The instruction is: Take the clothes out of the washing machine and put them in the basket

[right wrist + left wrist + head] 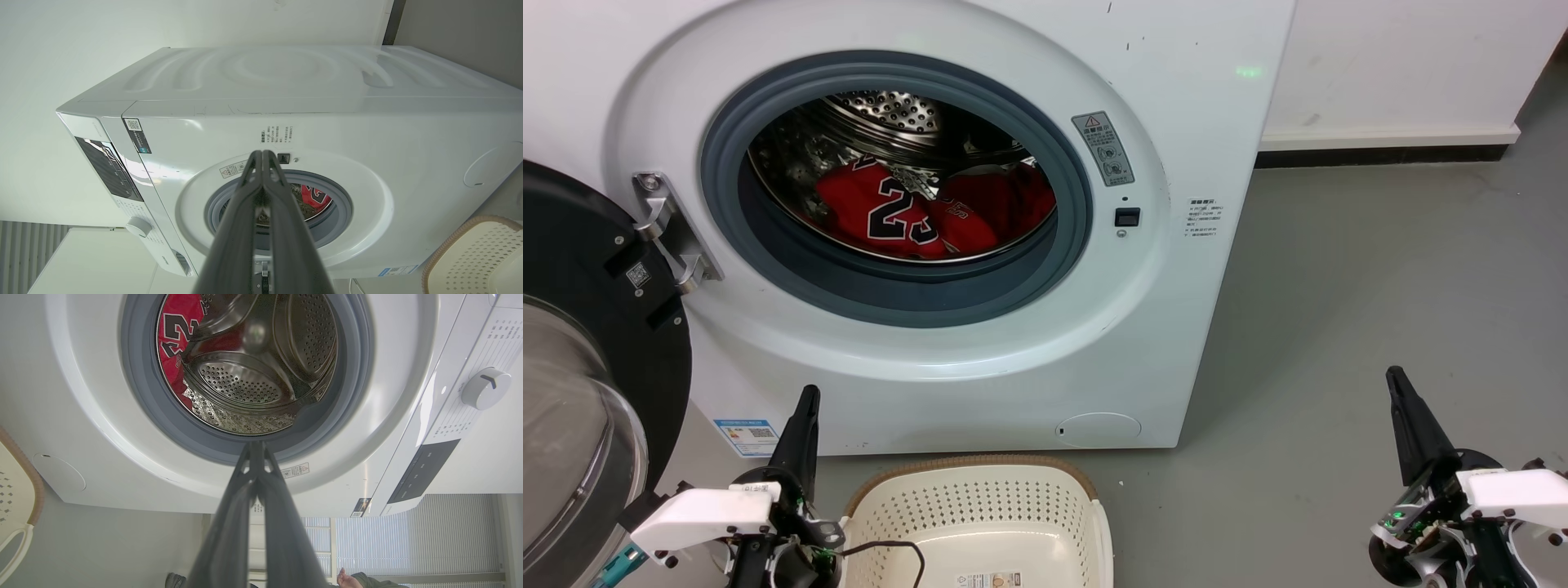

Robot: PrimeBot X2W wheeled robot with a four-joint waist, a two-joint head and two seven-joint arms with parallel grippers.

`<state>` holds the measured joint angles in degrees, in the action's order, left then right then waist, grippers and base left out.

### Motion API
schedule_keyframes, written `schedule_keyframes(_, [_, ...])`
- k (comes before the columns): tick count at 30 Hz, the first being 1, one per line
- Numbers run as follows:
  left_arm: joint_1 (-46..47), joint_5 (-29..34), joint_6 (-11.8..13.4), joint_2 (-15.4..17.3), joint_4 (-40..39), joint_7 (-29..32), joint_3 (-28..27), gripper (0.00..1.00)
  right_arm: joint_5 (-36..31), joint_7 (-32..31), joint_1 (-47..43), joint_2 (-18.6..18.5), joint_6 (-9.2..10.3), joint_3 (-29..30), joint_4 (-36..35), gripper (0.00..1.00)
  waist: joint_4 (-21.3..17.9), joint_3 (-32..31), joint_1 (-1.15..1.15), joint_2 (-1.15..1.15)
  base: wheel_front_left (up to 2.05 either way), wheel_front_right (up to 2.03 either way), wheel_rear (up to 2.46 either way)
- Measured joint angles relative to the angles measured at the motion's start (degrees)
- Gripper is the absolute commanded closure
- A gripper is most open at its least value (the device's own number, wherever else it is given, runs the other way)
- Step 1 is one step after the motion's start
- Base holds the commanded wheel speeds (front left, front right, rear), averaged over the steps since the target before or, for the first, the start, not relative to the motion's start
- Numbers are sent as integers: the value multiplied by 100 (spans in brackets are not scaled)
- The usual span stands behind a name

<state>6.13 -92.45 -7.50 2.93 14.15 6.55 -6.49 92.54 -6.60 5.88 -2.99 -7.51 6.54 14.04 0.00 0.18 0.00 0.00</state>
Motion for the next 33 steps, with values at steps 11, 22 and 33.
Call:
schedule_keyframes(11, [0,0,0,0,0,0,0,100,0,1,0,0,1,0,0,100,0,0,0,0,0,0,0])
schedule_keyframes(22, [0,0,0,0,0,0,0,100,0,1,0,0,1,0,0,100,0,0,0,0,0,0,0])
schedule_keyframes(33, [-267,4,2,-22,248,-75,46,0,1,62,-274,10,2,-34,226,0,-1,2,0,0,0,0,0])
